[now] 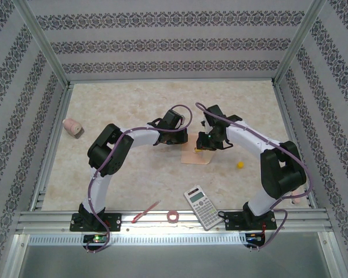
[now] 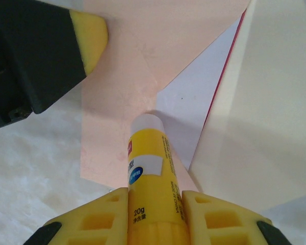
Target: Place the letter into the envelope and seal it
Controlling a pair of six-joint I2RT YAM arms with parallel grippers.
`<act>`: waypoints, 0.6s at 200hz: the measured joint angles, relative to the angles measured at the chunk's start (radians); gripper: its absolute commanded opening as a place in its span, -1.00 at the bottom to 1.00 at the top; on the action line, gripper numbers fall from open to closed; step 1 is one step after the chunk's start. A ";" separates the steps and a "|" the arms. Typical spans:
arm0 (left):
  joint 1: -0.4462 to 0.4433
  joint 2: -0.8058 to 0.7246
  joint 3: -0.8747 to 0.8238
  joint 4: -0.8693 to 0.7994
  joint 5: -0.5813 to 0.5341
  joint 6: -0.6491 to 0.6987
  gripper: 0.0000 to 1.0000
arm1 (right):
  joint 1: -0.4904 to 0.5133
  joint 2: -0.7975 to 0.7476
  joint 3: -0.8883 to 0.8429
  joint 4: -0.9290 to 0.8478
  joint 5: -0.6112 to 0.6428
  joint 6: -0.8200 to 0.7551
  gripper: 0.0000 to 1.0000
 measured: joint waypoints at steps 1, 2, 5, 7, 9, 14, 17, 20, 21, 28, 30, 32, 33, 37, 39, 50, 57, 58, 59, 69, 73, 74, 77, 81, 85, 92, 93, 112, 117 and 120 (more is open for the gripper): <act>0.000 0.000 0.000 0.000 0.000 0.000 -1.00 | 0.000 0.000 0.000 0.000 0.000 0.000 -0.98; 0.000 0.000 0.000 0.000 0.000 0.000 -1.00 | 0.000 0.000 0.000 0.000 0.000 0.000 -0.98; 0.000 0.000 0.000 0.000 0.000 0.000 -1.00 | 0.000 0.000 0.000 -0.001 0.000 0.000 -0.98; 0.000 0.000 0.000 0.000 0.000 0.000 -1.00 | 0.000 0.000 0.000 -0.001 0.000 0.000 -0.98; 0.000 0.000 0.000 0.000 0.000 0.000 -1.00 | 0.000 0.000 0.000 -0.001 0.000 0.000 -0.98; 0.000 0.000 0.000 0.000 0.000 -0.002 -1.00 | 0.000 0.000 0.000 -0.001 0.000 0.000 -0.98; 0.000 0.000 0.000 0.000 0.000 -0.002 -1.00 | 0.000 0.000 0.000 -0.001 0.000 0.000 -0.98; 0.000 0.000 0.000 0.000 0.000 -0.003 -1.00 | 0.000 0.000 0.000 -0.001 0.000 0.000 -0.98; 0.000 0.000 0.000 0.000 0.000 -0.003 -1.00 | 0.000 0.000 0.000 -0.001 0.000 0.000 -0.98; 0.000 0.000 0.000 0.000 0.000 -0.003 -1.00 | 0.000 0.001 0.000 -0.001 0.000 0.000 -0.98; 0.000 0.000 0.000 0.000 0.000 -0.003 -1.00 | 0.000 0.002 0.000 -0.001 0.000 0.000 -0.98; 0.000 0.000 0.000 0.000 0.000 -0.003 -1.00 | 0.000 0.002 0.000 -0.001 0.000 0.000 -0.98; 0.000 0.000 0.000 0.000 0.000 -0.003 -1.00 | 0.000 0.002 0.000 -0.001 0.000 0.000 -0.98; 0.000 0.000 0.000 0.000 0.000 -0.003 -1.00 | 0.000 0.003 0.000 -0.001 0.000 0.000 -0.98; 0.000 0.000 0.000 0.000 0.000 -0.003 -1.00 | 0.000 0.004 0.000 -0.001 0.000 0.000 -0.98; 0.000 0.000 0.000 0.000 0.000 -0.003 -1.00 | 0.000 0.008 0.001 -0.001 -0.001 0.000 -0.98; 0.000 0.000 0.000 0.000 0.000 -0.003 -1.00 | -0.001 0.011 0.005 -0.001 -0.001 0.000 -0.98; 0.000 0.000 0.000 0.000 0.000 -0.003 -1.00 | -0.001 0.012 0.006 -0.001 -0.001 0.000 -0.98; 0.000 0.000 0.000 0.000 0.000 -0.003 -1.00 | -0.001 0.013 0.007 -0.001 -0.001 0.000 -0.98; 0.000 0.000 0.000 0.000 0.000 -0.003 -1.00 | -0.001 0.021 0.016 -0.002 -0.001 -0.002 -0.98; 0.000 0.000 0.000 0.000 0.000 -0.003 -1.00 | -0.001 0.025 0.020 -0.002 -0.001 -0.003 -0.98; 0.000 0.000 0.000 0.000 0.000 -0.003 -1.00 | -0.002 0.026 0.021 -0.002 -0.001 -0.003 -0.98; 0.000 0.000 0.000 0.000 0.000 -0.003 -1.00 | -0.003 0.029 0.025 -0.002 -0.001 -0.003 -0.98; 0.000 -0.001 -0.001 0.000 0.000 -0.003 -1.00 | -0.005 0.033 0.029 -0.001 -0.001 -0.004 -0.98; 0.000 -0.001 -0.002 0.001 0.000 -0.003 -1.00 | -0.006 0.037 0.033 -0.001 -0.002 -0.004 -0.98; 0.000 -0.001 -0.002 0.002 0.000 -0.003 -1.00 | -0.010 0.045 0.040 -0.001 -0.003 -0.004 -0.98; 0.000 -0.001 -0.002 0.002 0.000 -0.003 -1.00 | -0.010 0.045 0.041 -0.001 -0.003 -0.004 -0.98; 0.000 -0.002 -0.002 0.002 0.000 -0.003 -1.00 | -0.021 0.068 0.066 0.000 -0.004 -0.011 -0.99; 0.000 -0.002 -0.002 0.002 0.000 -0.003 -1.00 | -0.021 0.074 0.072 0.000 -0.004 -0.013 -0.99; 0.000 -0.002 -0.002 0.002 0.000 -0.003 -1.00 | -0.021 0.078 0.076 0.001 -0.004 -0.016 -0.99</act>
